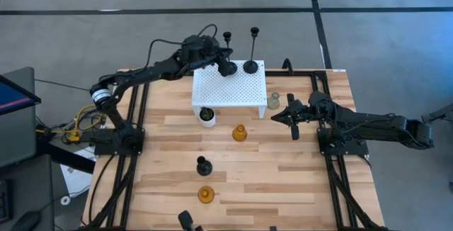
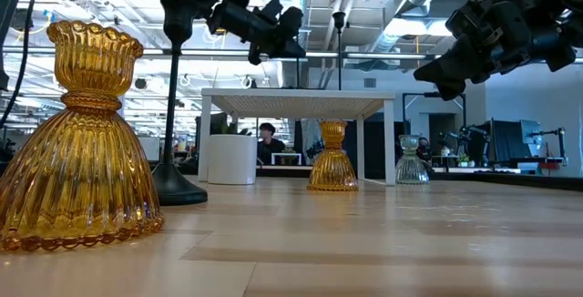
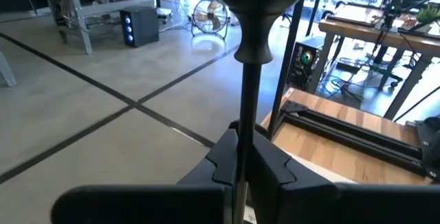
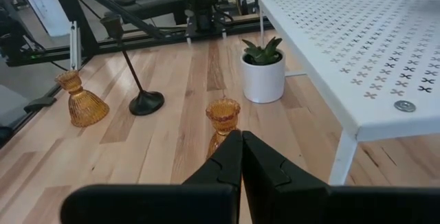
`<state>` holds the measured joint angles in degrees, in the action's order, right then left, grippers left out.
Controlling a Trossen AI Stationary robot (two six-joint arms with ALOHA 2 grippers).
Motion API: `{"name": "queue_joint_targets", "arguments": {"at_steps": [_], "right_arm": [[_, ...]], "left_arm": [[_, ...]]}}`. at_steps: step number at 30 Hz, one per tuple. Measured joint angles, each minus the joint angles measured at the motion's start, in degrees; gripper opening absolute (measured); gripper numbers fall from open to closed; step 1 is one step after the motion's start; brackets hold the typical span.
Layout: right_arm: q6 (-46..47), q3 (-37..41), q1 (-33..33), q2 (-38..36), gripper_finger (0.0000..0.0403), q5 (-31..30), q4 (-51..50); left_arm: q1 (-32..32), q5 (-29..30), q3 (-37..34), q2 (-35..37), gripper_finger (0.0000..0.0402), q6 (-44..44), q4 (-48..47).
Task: Pick & Place candle stick holders
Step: Put the top black candle holder on the shelf aligned with the other black candle holder
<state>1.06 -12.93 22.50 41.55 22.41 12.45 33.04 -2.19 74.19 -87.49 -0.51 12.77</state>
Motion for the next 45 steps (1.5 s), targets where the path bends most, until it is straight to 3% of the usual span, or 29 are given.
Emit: {"name": "queue_joint_targets", "arguments": {"at_steps": [45], "right_arm": [[0.0,0.0,0.0,0.0,0.0,0.0,-0.1]], "left_arm": [[-0.4,0.5,0.9,-3.5,0.0016,-1.0,0.6]]}}
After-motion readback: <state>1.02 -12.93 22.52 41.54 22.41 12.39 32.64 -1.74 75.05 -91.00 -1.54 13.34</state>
